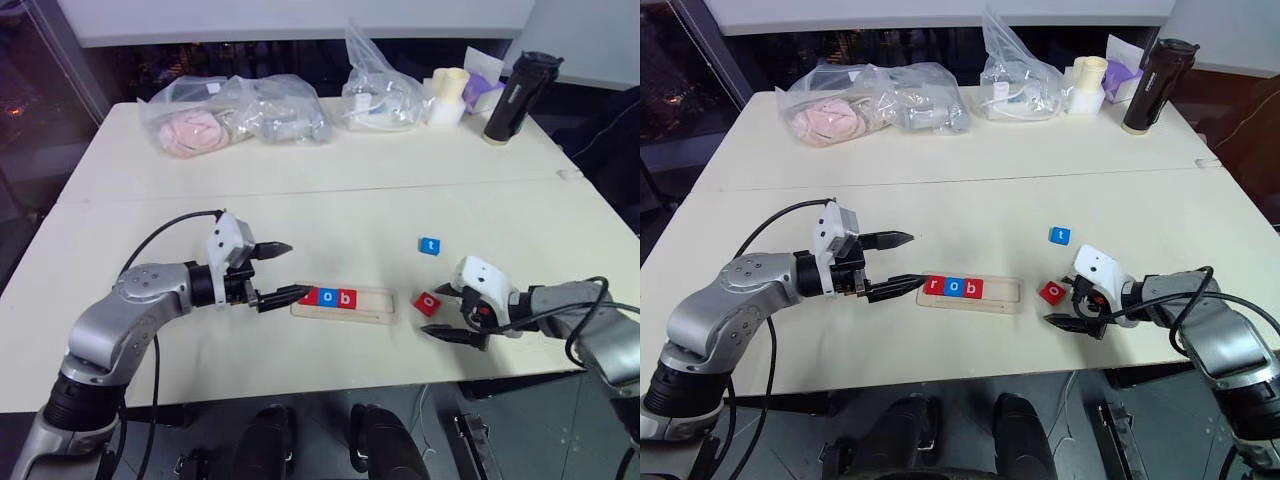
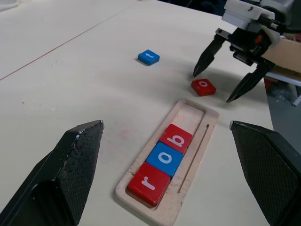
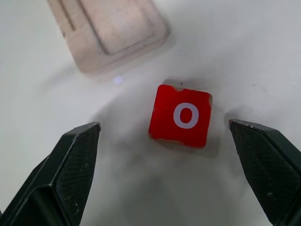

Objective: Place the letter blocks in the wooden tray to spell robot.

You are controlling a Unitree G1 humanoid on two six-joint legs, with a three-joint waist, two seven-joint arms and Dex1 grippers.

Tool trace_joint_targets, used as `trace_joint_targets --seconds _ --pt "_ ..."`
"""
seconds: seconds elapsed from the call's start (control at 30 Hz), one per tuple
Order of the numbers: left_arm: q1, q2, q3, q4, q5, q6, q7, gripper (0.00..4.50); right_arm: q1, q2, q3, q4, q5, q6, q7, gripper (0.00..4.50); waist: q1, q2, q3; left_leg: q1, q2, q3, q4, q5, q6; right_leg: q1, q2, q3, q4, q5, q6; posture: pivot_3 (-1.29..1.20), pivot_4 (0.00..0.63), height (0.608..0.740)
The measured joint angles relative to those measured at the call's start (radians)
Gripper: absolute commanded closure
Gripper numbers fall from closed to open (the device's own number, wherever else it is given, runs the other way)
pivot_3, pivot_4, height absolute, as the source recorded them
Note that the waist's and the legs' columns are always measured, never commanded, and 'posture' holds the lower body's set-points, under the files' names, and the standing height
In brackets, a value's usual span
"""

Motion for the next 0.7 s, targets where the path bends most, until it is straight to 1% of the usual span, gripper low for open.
trace_joint_targets --seconds 0.13,0.33,0.43,0.53,0.6,0.7 --pt "0.0 0.0 0.0 0.0 0.0 0.0 -0.001 0.0 0.019 0.049 -0.007 -0.049 0.012 0.065 -0.082 0.04 0.0 0.0 0.0 0.001 0.0 0.0 0.0 0.0 0.0 0.001 0.0 0.0 0.0 0.0 0.0 0.0 0.15 0.74" --pt "0.0 0.0 -0.001 0.001 0.001 0.0 -0.005 0.0 0.036 0.075 -0.008 -0.091 0.013 0.113 -0.161 0.04 0.0 0.0 0.0 0.001 0.0 0.0 0.0 0.0 0.0 0.001 0.0 0.0 0.0 0.0 0.0 0.0 0.15 0.74" --pt "-0.002 -0.001 -0.001 0.001 0.001 0.0 -0.005 0.0 0.036 0.082 -0.008 -0.09 0.011 0.115 -0.188 0.8 0.0 0.0 0.0 0.001 0.0 0.0 0.0 0.0 0.0 0.001 0.0 0.0 0.0 0.0 0.0 0.0 0.15 0.74" --pt "-0.004 -0.003 -0.002 0.001 0.001 0.0 -0.005 0.0 0.029 0.082 -0.007 -0.078 0.009 0.113 -0.204 2.4 0.0 0.0 0.0 0.002 0.0 0.0 0.0 0.0 0.0 0.002 0.0 0.0 0.0 0.0 0.0 0.0 0.15 0.74" --pt "-0.004 -0.003 -0.002 0.001 0.001 0.0 -0.004 0.0 0.018 0.081 -0.005 -0.075 0.009 0.119 -0.21 3.33 0.0 0.0 0.0 0.002 0.0 0.0 0.0 0.0 0.0 0.002 0.0 0.0 0.0 0.0 0.0 0.0 0.15 0.74" --pt "-0.004 -0.004 -0.002 0.001 0.001 0.0 -0.001 0.0 0.003 0.072 0.002 -0.072 0.009 0.123 -0.203 3.34 0.0 0.0 0.0 0.002 0.0 0.0 0.0 0.0 0.0 0.002 0.0 0.0 0.0 0.0 0.0 0.0 0.15 0.74"
